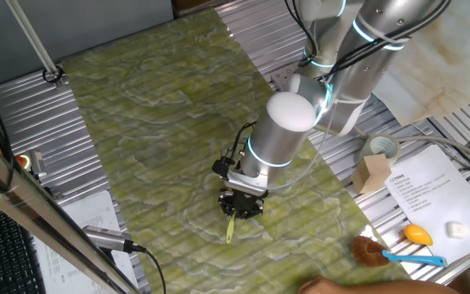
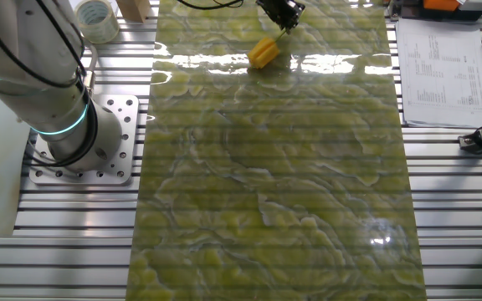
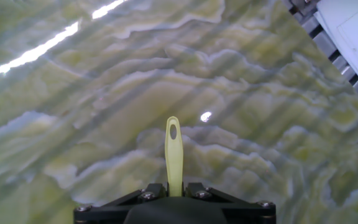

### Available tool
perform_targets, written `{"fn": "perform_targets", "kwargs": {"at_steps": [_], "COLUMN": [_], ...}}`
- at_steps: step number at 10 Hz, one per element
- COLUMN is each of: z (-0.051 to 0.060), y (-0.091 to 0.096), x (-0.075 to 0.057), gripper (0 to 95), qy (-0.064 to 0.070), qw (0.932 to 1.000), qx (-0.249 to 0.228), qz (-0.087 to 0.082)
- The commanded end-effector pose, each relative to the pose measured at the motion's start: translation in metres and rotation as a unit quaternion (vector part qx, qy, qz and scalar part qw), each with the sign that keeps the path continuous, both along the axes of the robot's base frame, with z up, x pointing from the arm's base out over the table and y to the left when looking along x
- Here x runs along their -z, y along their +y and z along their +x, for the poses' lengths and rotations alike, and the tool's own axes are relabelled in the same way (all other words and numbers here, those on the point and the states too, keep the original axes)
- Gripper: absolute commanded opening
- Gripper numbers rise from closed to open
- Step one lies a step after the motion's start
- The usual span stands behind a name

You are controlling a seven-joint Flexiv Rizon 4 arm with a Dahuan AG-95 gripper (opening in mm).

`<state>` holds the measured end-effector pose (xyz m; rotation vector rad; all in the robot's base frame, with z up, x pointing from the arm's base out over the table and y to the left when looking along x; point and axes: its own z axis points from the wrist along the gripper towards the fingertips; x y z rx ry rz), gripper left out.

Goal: Scrub the table with a brush

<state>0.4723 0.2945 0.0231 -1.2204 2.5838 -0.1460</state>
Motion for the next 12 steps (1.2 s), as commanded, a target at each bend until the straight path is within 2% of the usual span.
{"fn": "perform_targets", "kwargs": {"at_steps": [1, 4, 10, 12], "z": [0.0004, 0.0004, 0.0003, 0.0004], "y": [-0.0014, -0.0012, -0.0008, -0.0006], "x": [-0.0001, 0.0002, 0.0006, 0.0018], "gripper": [0.0, 0.0, 0.0, 0.0], "qy": [-0.002, 0.002, 0.017, 0.028], "qw": [0.9999, 0.9997, 0.9975, 0.9955], "qx": [0.010, 0.024, 0.067, 0.088], "qz": [0.000, 0.004, 0.017, 0.021]}}
